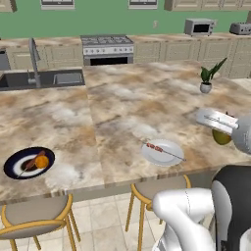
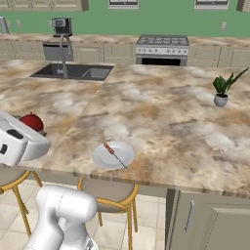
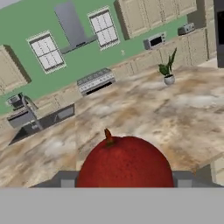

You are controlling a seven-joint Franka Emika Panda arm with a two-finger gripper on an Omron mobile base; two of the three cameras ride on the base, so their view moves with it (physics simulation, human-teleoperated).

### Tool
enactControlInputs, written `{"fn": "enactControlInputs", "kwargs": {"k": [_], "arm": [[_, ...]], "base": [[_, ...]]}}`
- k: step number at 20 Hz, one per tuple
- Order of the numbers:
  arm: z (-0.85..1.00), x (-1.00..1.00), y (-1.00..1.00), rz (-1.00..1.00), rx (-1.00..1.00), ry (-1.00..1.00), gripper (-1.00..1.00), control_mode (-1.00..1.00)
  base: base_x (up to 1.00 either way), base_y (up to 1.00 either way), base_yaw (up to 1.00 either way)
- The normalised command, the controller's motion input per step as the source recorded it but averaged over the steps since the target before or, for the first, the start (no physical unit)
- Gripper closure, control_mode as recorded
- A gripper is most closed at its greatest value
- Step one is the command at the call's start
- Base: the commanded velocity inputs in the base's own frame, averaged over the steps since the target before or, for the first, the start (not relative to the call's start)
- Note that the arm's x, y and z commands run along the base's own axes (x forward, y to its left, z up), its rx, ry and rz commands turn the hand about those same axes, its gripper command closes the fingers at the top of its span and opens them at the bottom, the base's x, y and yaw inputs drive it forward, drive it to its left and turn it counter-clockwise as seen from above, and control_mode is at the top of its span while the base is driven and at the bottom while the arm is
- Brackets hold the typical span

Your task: Pick up the orange and mango from the fridge and place one fruit on each plate on the dining counter.

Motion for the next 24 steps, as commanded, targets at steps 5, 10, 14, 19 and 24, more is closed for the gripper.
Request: {"fn": "enactControlInputs", "kwargs": {"k": [5, 10, 14, 19, 24], "arm": [[-0.49, 1.00, -0.26, -0.05, 0.07, 0.93, 1.00, -1.00], [-0.92, 0.92, -0.42, 0.00, 0.03, 0.83, 1.00, -1.00], [-0.94, 0.72, -0.19, 0.00, -0.02, 0.40, 1.00, -1.00], [-0.87, 0.88, -0.02, 0.00, -0.01, 0.19, 1.00, -1.00], [-0.84, 0.95, -0.02, 0.00, 0.00, 0.20, 1.00, -1.00]], "base": [[0.00, 0.00, 0.00], [0.00, 0.00, 0.00], [0.00, 0.00, 0.00], [0.00, 0.00, 0.00], [0.00, 0.00, 0.00]]}}
